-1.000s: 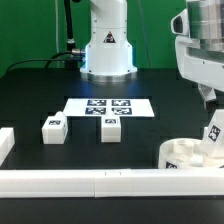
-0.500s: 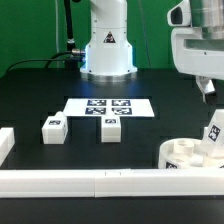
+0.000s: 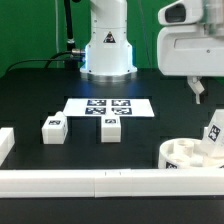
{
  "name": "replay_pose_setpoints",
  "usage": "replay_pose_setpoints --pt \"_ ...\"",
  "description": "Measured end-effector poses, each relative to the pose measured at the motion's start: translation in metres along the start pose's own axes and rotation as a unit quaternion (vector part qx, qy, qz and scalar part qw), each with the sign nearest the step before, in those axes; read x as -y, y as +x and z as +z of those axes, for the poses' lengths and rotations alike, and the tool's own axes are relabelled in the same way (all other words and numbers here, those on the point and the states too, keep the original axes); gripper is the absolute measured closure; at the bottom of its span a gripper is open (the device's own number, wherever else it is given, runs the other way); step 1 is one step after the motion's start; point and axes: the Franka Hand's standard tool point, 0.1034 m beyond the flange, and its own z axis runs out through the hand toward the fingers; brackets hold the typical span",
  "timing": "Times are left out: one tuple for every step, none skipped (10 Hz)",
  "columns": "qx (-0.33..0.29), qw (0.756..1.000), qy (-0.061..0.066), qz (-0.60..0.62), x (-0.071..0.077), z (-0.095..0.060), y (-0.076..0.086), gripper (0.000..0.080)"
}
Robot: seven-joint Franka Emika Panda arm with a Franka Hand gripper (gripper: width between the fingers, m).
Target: Assemble stool
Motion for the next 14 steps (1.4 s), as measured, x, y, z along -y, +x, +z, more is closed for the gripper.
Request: replay_pose_setpoints --pt "-0.002 0.999 0.002 -0.038 0.0014 -0.0009 0.0017 0.0151" --pt "-0.001 0.997 0.002 -0.079 0.0005 -0.0003 0.0017 0.0151" --pt "-0.002 0.994 0.001 -0.108 0.0005 -0.0004 0.0017 0.0151" --pt "-0.002 0.990 0.001 -0.140 0.0001 -0.0003 0.0019 0.0151" --pt "-0.003 0.977 -0.008 -0.214 -0.0008 0.0009 0.0014 0.0151" --pt "-0.004 0.956 -0.026 -0.293 -0.0008 0.0035 -0.0011 0.0151" --pt "-0.004 0.931 -0.040 -0.362 0.0004 0.0036 -0.0022 0.0151" --pt "-0.004 0.901 -0.049 -0.431 0.0020 0.0023 -0.0017 0.0151" --pt "-0.003 0.883 -0.049 -0.466 0.0019 0.0015 -0.0008 0.0151" --pt "-0.002 0.871 -0.049 -0.489 0.0009 0.0021 -0.0004 0.0151" --pt "0.001 0.852 -0.049 -0.522 0.0003 0.0022 0.0000 0.0151" --pt "0.002 0.833 -0.049 -0.551 -0.0002 0.0023 0.0002 0.0151" --pt "0.004 0.812 -0.049 -0.582 -0.0010 0.0025 0.0007 0.0151" --pt "0.006 0.801 -0.049 -0.597 -0.0013 0.0029 0.0008 0.0151"
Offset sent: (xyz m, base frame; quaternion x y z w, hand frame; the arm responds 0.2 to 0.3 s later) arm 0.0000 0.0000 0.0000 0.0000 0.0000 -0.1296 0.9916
